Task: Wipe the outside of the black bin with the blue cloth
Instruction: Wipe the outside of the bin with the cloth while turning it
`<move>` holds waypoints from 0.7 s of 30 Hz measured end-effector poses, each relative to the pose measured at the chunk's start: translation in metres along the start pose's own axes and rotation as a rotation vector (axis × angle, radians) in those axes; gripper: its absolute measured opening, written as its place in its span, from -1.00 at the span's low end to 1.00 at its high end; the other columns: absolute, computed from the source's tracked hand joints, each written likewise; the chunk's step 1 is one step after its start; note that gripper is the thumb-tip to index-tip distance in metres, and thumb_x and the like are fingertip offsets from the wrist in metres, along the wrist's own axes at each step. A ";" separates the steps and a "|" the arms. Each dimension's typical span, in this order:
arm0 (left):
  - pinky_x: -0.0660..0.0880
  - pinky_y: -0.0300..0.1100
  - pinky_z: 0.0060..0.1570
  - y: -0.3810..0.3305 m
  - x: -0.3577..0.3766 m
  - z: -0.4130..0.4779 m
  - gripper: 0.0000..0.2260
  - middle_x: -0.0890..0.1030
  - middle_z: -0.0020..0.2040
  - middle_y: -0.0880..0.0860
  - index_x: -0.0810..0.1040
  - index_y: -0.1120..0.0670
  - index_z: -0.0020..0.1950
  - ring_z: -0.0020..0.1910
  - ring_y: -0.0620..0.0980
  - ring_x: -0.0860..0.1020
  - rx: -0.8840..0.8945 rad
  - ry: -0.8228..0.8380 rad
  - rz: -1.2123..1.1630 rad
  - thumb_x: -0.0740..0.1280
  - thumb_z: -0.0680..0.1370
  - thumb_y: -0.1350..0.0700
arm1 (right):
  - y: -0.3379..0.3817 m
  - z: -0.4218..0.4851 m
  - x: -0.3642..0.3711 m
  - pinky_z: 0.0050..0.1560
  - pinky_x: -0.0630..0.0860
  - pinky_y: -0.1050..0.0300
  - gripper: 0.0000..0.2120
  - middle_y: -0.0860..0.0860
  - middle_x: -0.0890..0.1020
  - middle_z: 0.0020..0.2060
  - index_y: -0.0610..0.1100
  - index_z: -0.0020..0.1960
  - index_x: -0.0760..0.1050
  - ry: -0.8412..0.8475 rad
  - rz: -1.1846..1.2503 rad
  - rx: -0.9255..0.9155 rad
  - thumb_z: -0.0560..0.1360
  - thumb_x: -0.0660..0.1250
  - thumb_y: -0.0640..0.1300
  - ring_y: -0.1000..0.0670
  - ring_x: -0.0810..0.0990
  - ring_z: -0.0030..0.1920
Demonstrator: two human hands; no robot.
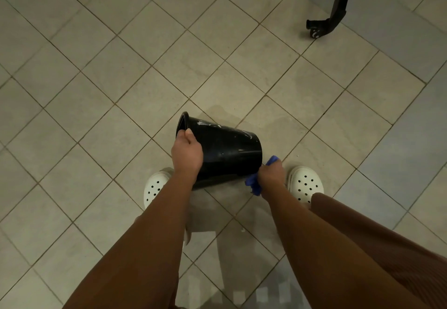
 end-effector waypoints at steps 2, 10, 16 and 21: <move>0.49 -0.03 0.03 0.001 0.003 0.001 -0.66 0.52 -0.08 0.08 0.46 0.21 0.19 -0.01 0.07 0.52 0.001 0.010 0.003 0.01 0.72 0.02 | -0.008 -0.002 0.003 -0.31 0.49 0.01 -0.86 -0.31 0.58 -0.19 -0.15 -0.13 0.34 0.087 0.140 0.117 0.55 0.04 -0.21 -0.12 0.51 -0.39; 0.48 -0.03 -0.02 -0.006 0.000 0.001 -0.67 0.50 -0.13 0.08 0.45 0.23 0.18 -0.08 0.06 0.50 0.065 -0.001 0.051 0.00 0.72 0.03 | 0.021 -0.035 0.006 -0.34 0.49 -0.06 -0.82 -0.29 0.57 -0.31 -0.21 0.06 0.33 0.125 0.333 0.074 0.61 -0.04 -0.25 -0.21 0.54 -0.40; 0.48 -0.02 0.06 -0.005 -0.004 0.001 -0.67 0.51 -0.07 0.10 0.45 0.21 0.21 -0.04 0.05 0.51 0.086 0.014 0.072 0.01 0.72 0.03 | 0.045 -0.015 0.030 0.05 0.55 -0.25 -0.40 -0.19 0.42 0.27 0.12 0.31 0.22 0.123 -0.151 -0.284 0.30 0.06 -0.22 -0.25 0.47 0.18; 0.48 -0.02 0.03 -0.004 -0.009 0.003 -0.68 0.53 -0.04 0.14 0.45 0.21 0.21 0.01 0.11 0.53 0.077 0.009 0.081 0.01 0.72 0.04 | 0.057 -0.065 0.034 0.46 0.09 0.05 -0.35 -0.13 0.13 0.47 -0.17 0.49 0.14 0.115 -0.457 -0.661 0.45 0.20 -0.42 -0.13 0.07 0.46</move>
Point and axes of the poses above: each hand's wrist, its own z-axis towards the middle knuckle, its own x-axis out of the palm, y = z × x, the point moved 6 cm from there along z, towards the middle knuckle
